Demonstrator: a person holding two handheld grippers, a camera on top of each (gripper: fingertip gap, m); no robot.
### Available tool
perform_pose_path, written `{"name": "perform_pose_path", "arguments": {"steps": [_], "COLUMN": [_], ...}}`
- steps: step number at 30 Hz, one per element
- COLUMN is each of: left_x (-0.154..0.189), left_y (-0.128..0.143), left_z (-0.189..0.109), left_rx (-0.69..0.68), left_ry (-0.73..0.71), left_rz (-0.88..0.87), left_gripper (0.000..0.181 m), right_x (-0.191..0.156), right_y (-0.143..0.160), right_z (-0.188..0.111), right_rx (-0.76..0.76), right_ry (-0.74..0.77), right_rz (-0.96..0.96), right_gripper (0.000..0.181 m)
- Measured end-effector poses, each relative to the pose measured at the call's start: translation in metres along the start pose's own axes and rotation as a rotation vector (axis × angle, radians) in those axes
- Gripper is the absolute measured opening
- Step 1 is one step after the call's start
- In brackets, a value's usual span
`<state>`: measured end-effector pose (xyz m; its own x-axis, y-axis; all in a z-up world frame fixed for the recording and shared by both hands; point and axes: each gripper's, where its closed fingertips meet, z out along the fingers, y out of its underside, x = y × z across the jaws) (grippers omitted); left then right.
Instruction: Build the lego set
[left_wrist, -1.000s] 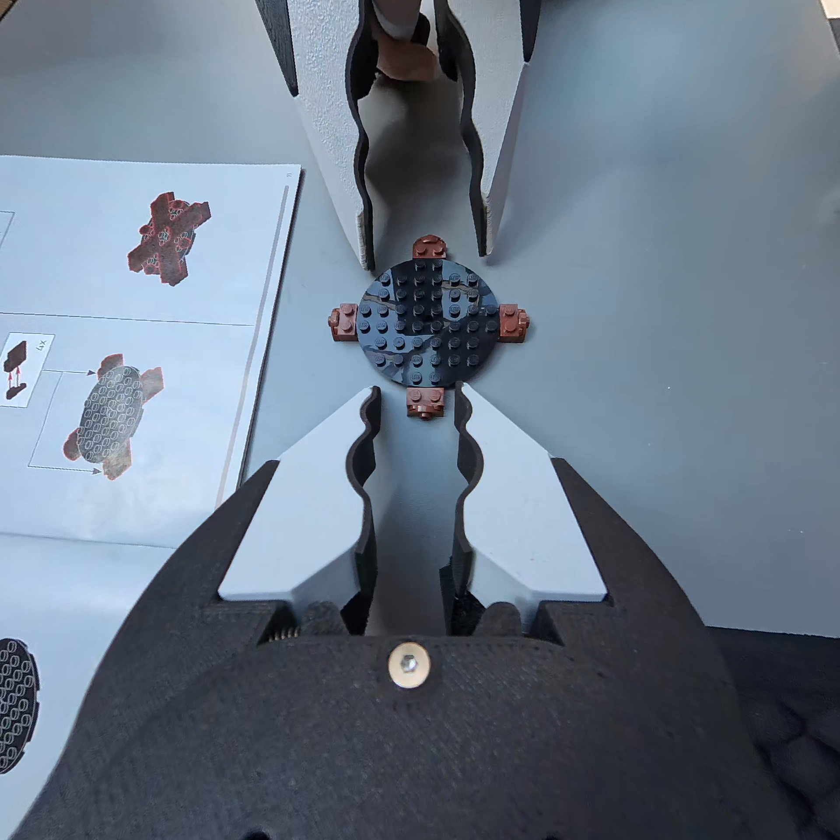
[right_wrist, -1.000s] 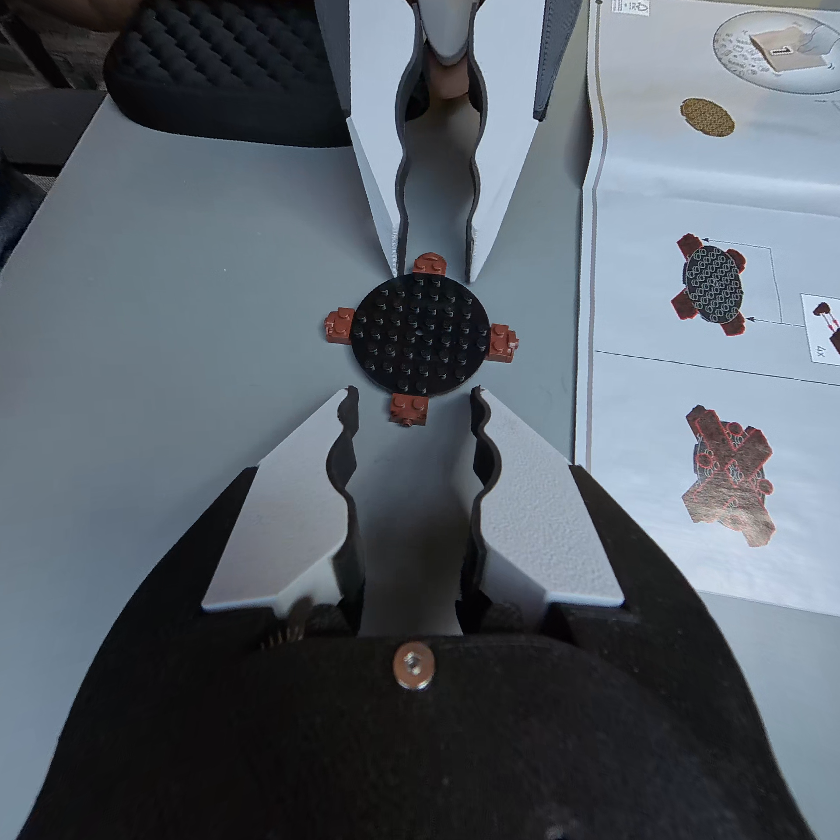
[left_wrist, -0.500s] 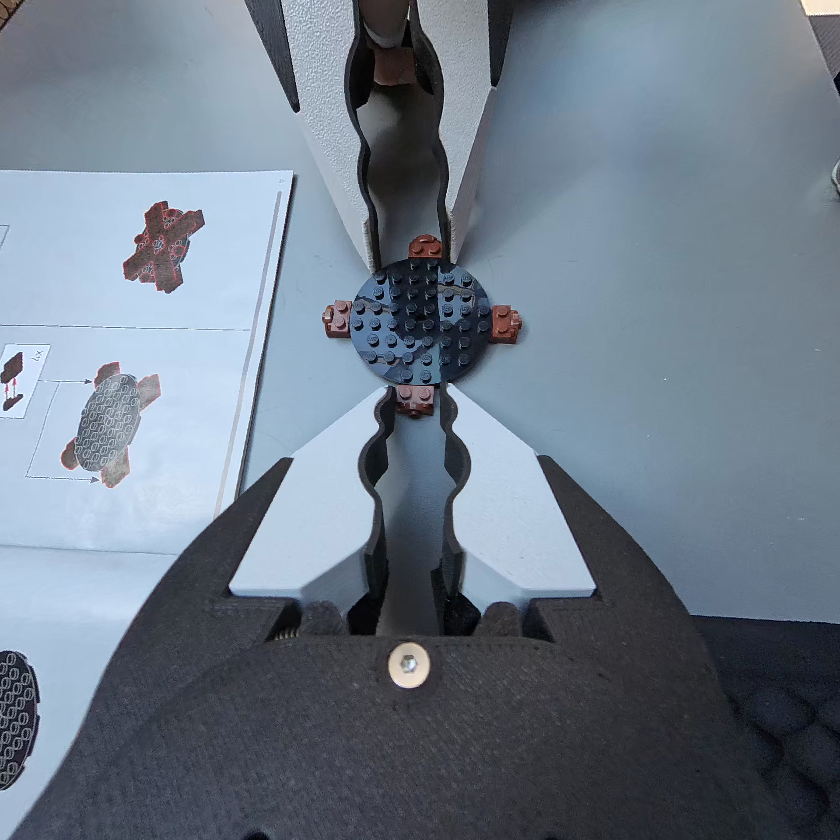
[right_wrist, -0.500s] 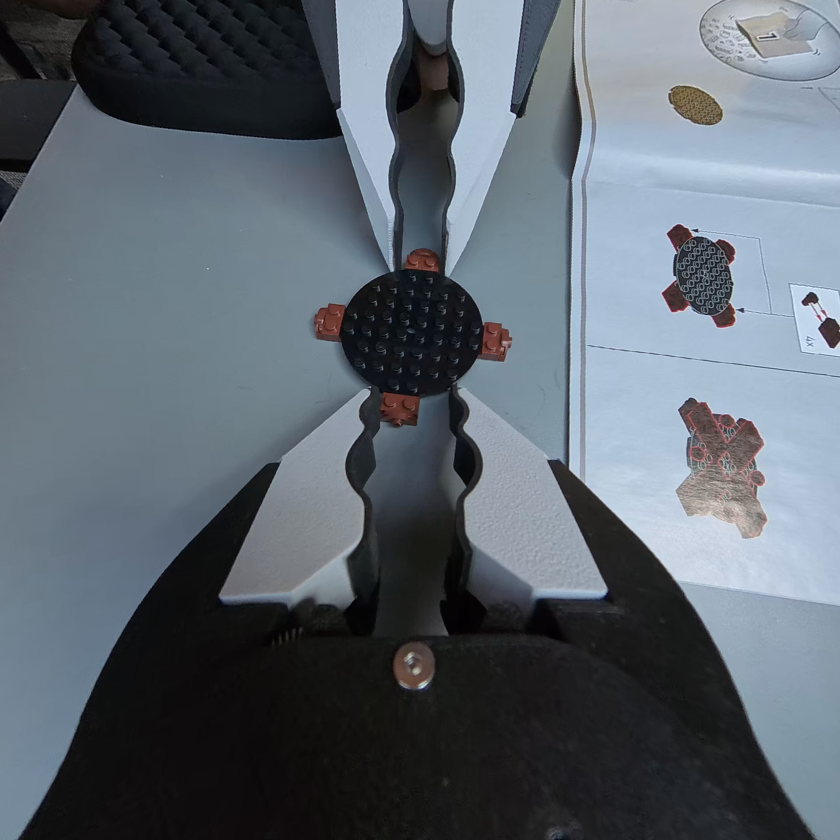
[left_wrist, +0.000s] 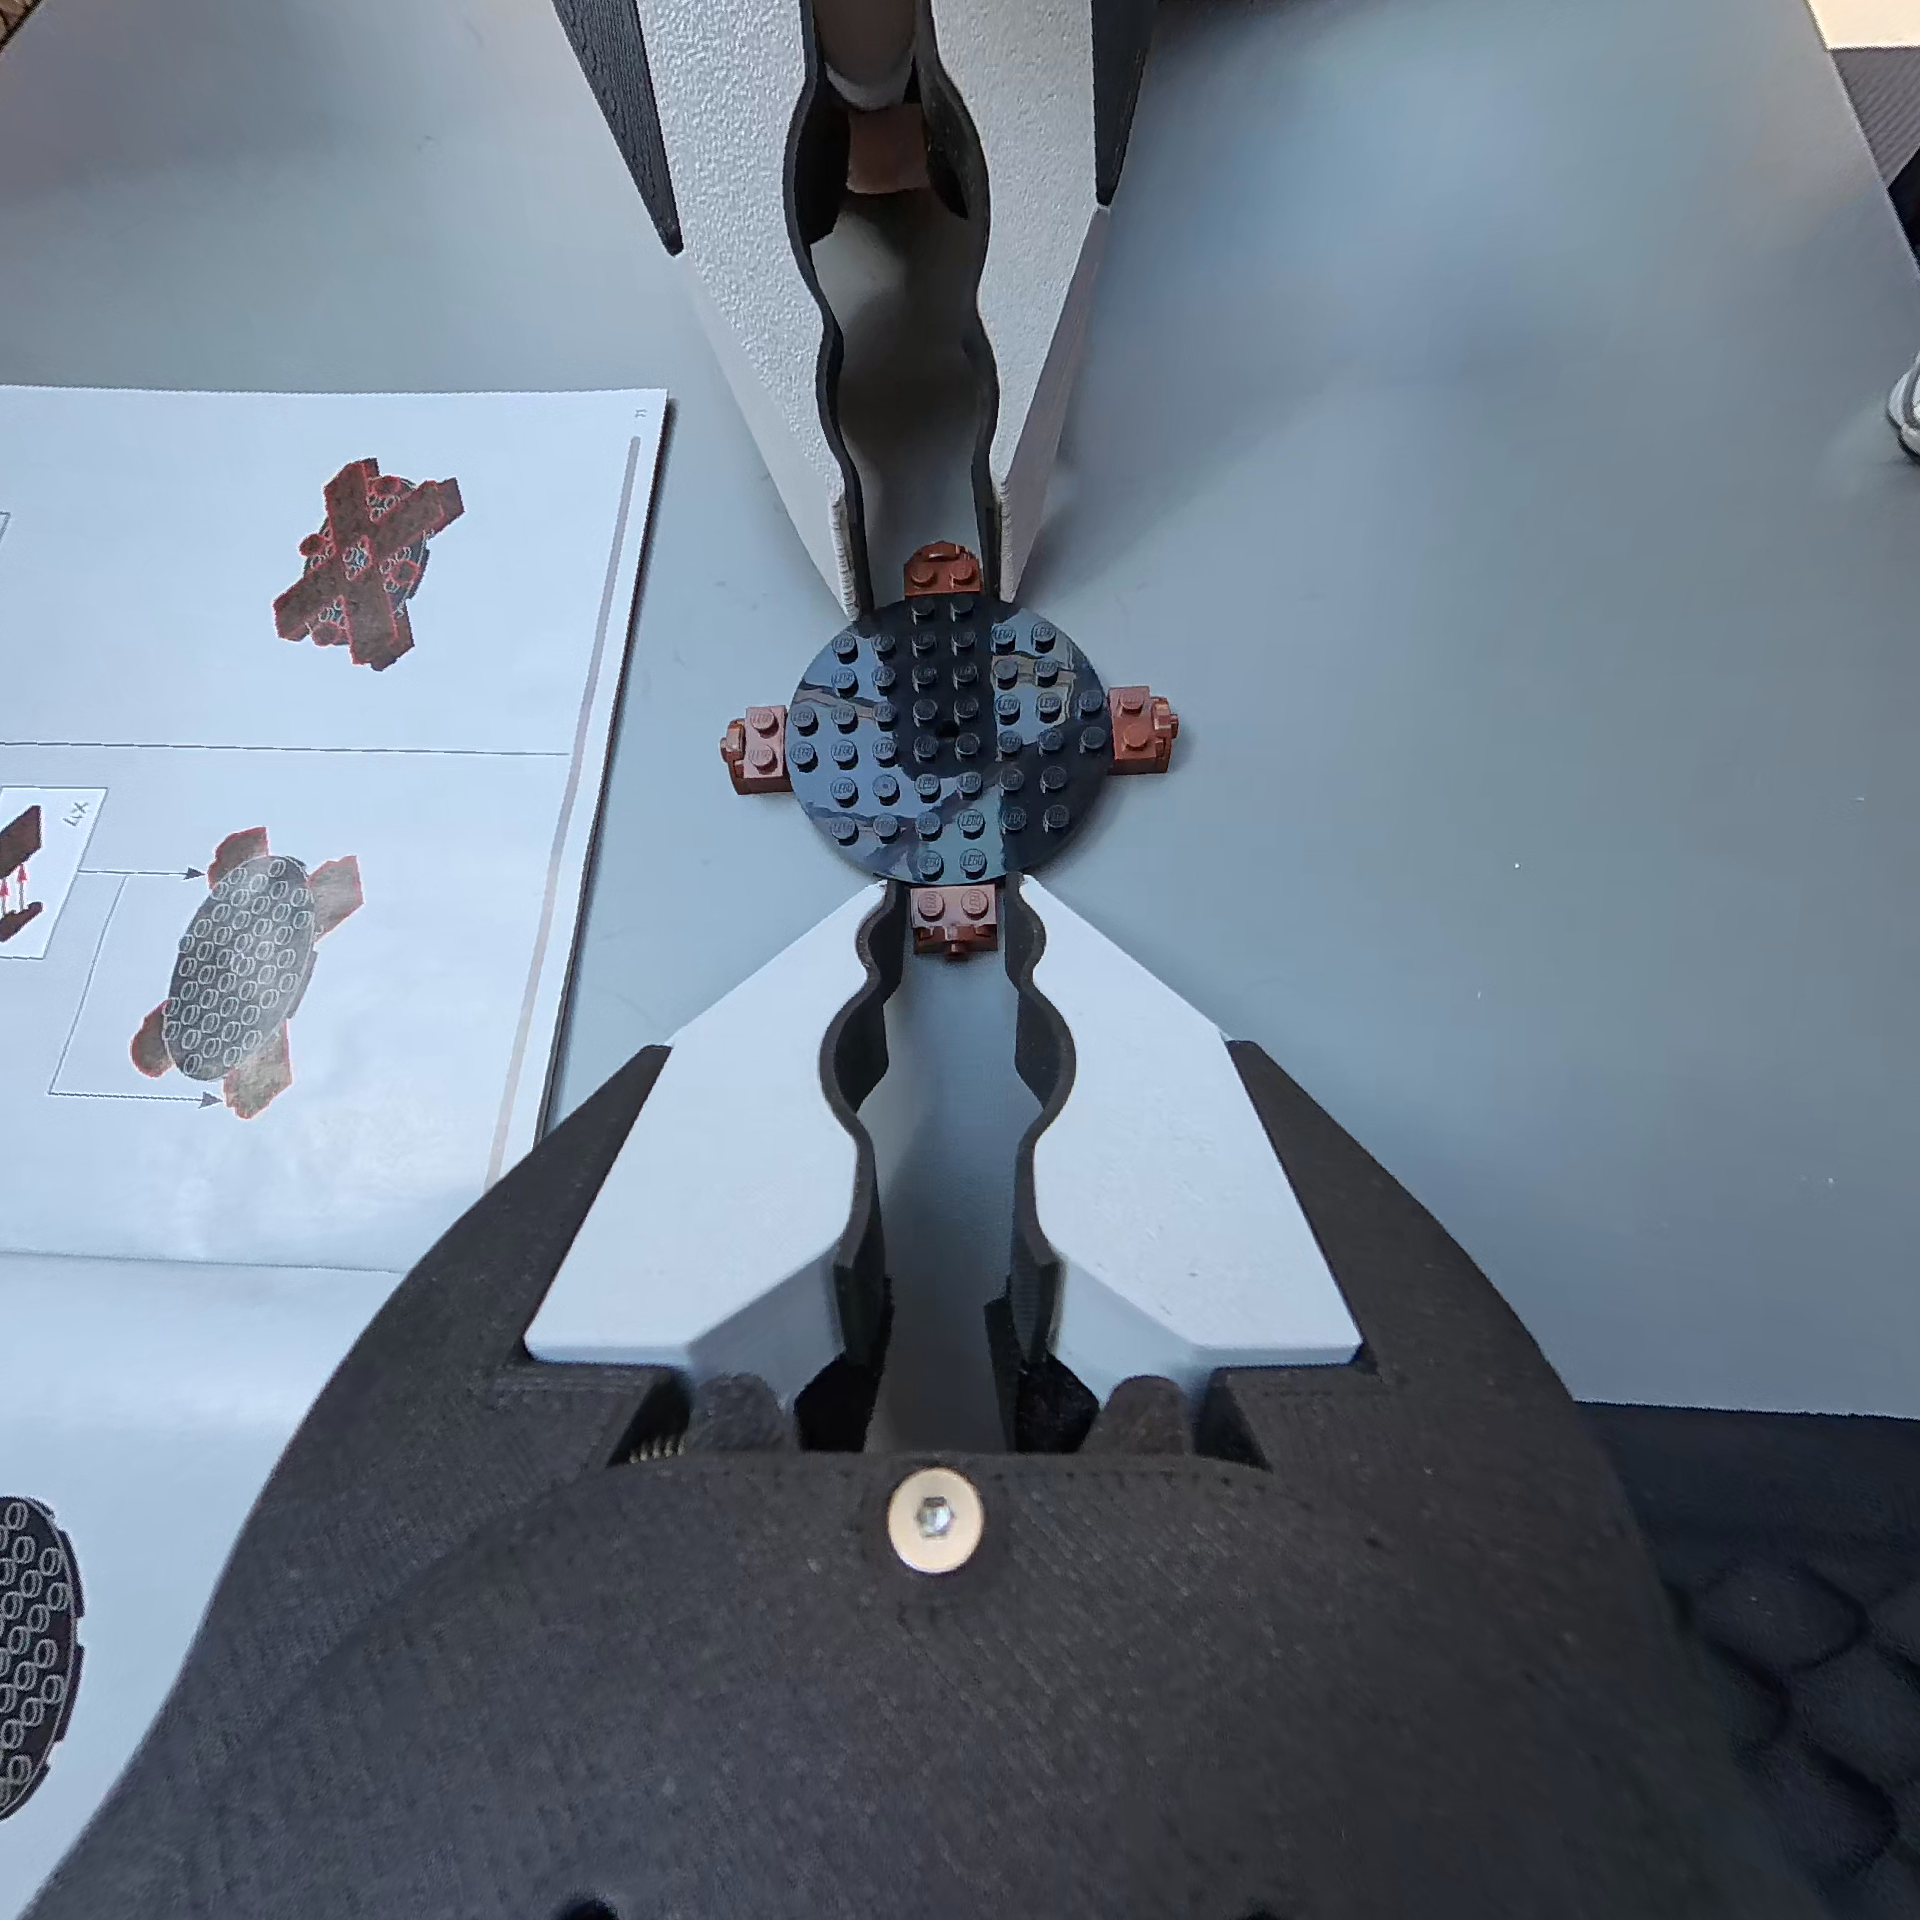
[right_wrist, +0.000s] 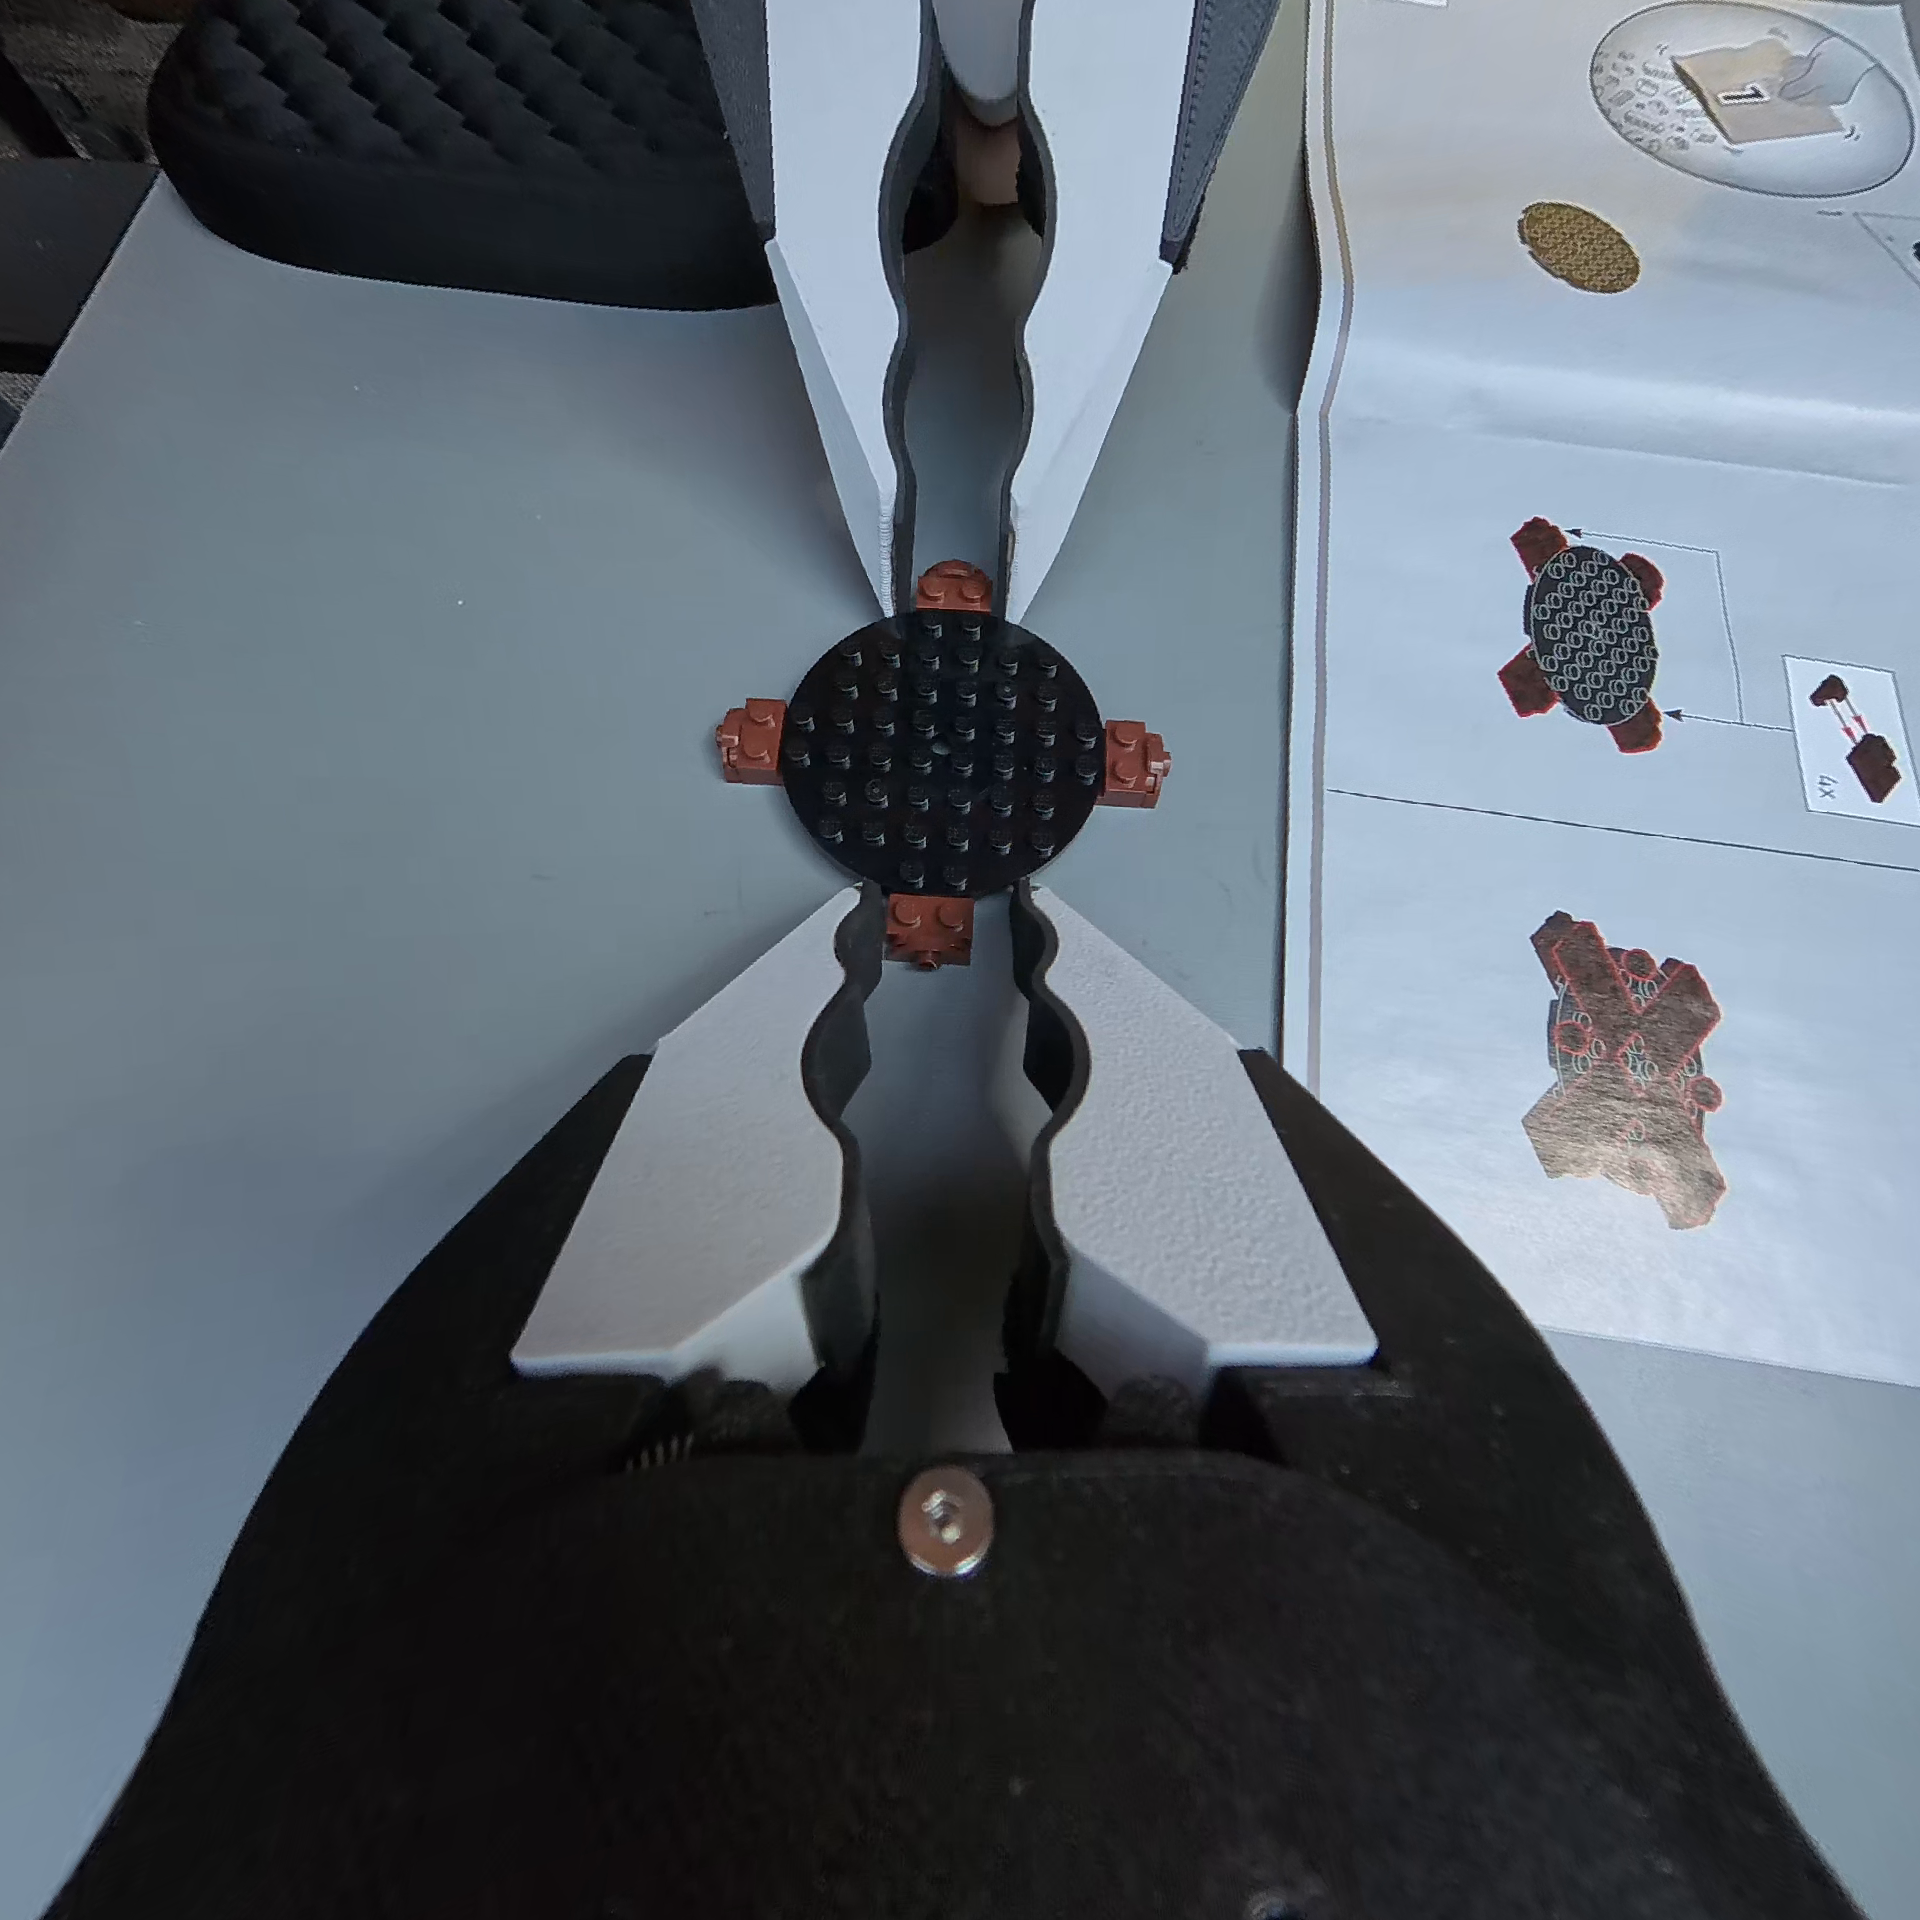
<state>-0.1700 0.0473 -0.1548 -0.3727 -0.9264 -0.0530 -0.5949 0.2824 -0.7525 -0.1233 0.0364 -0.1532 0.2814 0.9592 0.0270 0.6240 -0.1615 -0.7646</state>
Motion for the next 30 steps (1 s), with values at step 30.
{"name": "perform_pose_path", "arguments": {"steps": [30], "left_x": [-0.0018], "left_y": [-0.0002], "left_z": [-0.0008], "left_rx": [0.016], "left_ry": [-0.108], "left_rz": [-0.023], "left_gripper": [0.016], "right_x": [-0.0017], "right_y": [0.0033], "right_z": [-0.0042], "right_rx": [0.004], "right_ry": [0.065], "right_rz": [0.003], "right_gripper": [0.019]}}
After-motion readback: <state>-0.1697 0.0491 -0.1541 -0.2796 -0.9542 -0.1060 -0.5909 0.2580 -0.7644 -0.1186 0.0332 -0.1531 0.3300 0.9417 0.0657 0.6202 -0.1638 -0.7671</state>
